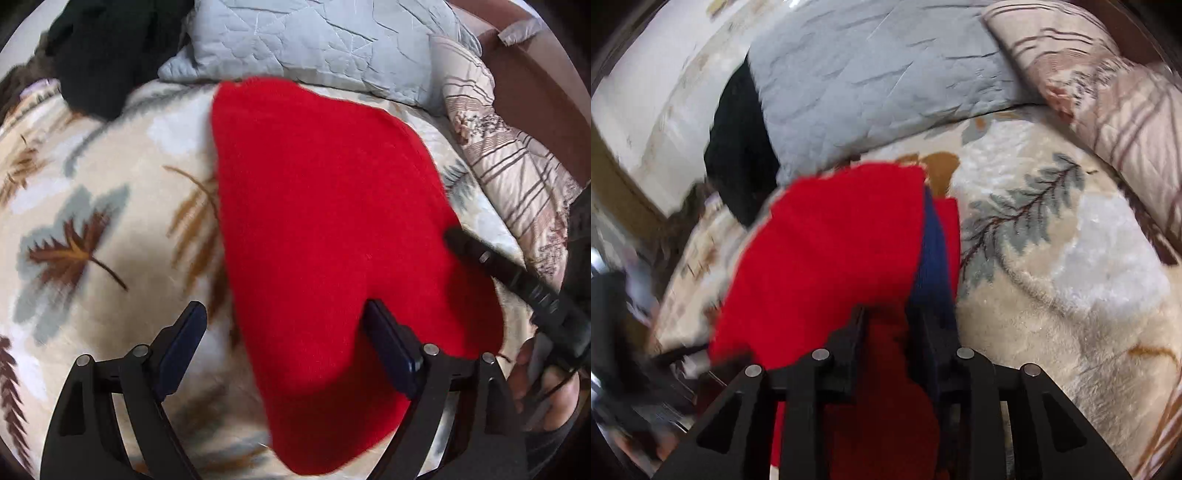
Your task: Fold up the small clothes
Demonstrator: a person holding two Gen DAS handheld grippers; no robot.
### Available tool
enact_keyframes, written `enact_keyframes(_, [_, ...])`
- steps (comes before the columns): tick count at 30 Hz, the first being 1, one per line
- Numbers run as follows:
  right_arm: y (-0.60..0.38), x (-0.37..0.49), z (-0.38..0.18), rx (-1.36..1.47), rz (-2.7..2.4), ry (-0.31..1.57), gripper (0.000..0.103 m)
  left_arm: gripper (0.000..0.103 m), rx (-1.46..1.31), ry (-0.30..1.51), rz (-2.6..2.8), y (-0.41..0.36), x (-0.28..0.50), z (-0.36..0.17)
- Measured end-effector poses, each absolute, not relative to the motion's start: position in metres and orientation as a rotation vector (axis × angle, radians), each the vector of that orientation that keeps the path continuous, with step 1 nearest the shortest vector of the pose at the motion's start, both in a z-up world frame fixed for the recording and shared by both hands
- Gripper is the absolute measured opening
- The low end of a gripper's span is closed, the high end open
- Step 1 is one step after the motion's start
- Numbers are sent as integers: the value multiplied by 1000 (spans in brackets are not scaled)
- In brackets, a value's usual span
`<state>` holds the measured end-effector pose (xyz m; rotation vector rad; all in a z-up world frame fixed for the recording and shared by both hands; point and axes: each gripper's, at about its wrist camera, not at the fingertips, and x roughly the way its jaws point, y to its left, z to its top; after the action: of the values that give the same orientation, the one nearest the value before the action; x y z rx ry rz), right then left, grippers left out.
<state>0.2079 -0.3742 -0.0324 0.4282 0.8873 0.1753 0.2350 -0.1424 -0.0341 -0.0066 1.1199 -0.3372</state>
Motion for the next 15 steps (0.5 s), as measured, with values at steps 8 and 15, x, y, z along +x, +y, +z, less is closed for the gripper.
enact_keyframes(8, [-373, 180, -3, 392, 273, 835, 29, 89, 48, 1103, -310, -145, 223, -34])
enact_keyframes(15, [-362, 177, -12, 267, 237, 876, 29, 88, -48, 1152, -303, -131, 226, -36])
